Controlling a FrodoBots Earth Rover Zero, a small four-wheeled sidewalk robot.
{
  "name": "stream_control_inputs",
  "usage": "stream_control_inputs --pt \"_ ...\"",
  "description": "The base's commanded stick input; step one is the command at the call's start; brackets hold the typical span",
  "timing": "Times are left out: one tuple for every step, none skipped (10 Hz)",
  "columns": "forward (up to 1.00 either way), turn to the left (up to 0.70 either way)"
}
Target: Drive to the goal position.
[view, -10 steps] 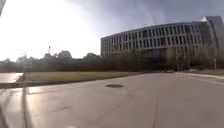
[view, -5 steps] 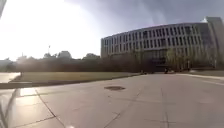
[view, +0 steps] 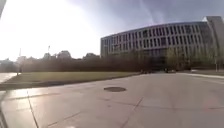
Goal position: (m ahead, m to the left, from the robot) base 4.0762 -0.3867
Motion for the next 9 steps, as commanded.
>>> stream_control_inputs --pt "0.7 -0.35" --pt "0.7 -0.35" --pt "0.7 -0.35" --pt "0.7 -0.35" --pt "0.7 -0.35" --pt "0.7 -0.35" --pt "0.7 -0.35" --pt "0.7 -0.35" --pt "0.7 -0.35"
